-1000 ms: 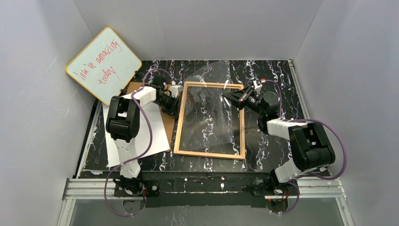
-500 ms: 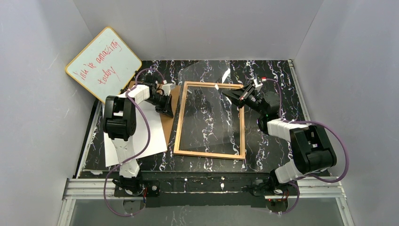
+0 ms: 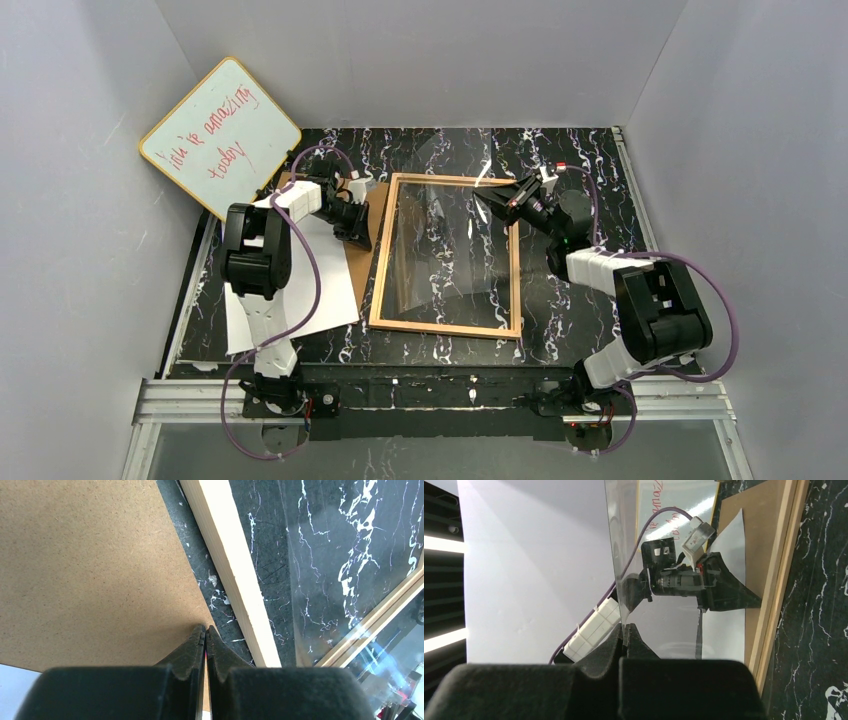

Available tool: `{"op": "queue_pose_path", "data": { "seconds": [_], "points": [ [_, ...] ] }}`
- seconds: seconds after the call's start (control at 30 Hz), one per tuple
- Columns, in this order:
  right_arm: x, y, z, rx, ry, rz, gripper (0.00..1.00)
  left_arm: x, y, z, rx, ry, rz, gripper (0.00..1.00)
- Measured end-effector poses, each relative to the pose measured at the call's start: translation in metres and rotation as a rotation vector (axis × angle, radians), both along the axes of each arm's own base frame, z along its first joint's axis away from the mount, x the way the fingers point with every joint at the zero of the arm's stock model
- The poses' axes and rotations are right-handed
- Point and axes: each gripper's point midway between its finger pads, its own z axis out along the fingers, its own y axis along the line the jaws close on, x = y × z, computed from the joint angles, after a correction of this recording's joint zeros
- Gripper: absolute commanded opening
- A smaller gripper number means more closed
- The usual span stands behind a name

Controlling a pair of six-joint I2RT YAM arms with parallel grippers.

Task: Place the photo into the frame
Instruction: Place the photo frame item in the photo frame.

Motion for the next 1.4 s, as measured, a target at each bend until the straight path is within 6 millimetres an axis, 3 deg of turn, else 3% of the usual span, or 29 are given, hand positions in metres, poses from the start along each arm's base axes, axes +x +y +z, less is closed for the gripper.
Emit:
{"op": "queue_pose_path", "data": {
  "seconds": [0.4,0.5,0.63,0.83,0.9,1.4],
  "points": [
    [-0.009,-0.002,0.032,0.033,-0.058,0.007,0.01,0.004,0.006,0.002,0.000,0.008,0.037,0.00],
    [-0.009,-0.002,0.033,0.041,-0.049,0.004,0.01,0.008,0.011,0.002,0.013,0.000,0.049,0.00],
    [-0.007,-0.003,0.016,0.055,-0.006,0.002,0.01,0.008,0.013,0.001,0.017,-0.001,0.052,0.00],
    [0.000,-0.005,-0.052,0.075,0.192,-0.032,0.01,0.009,0.013,0.001,0.020,-0.003,0.052,0.00],
    [0.002,-0.007,-0.064,0.076,0.238,-0.047,0.01,0.008,0.012,0.000,0.019,-0.004,0.051,0.00],
    [0.022,-0.005,-0.041,-0.003,0.209,-0.079,0.01,0.009,0.012,0.001,0.016,-0.003,0.055,0.00]
  ]
}}
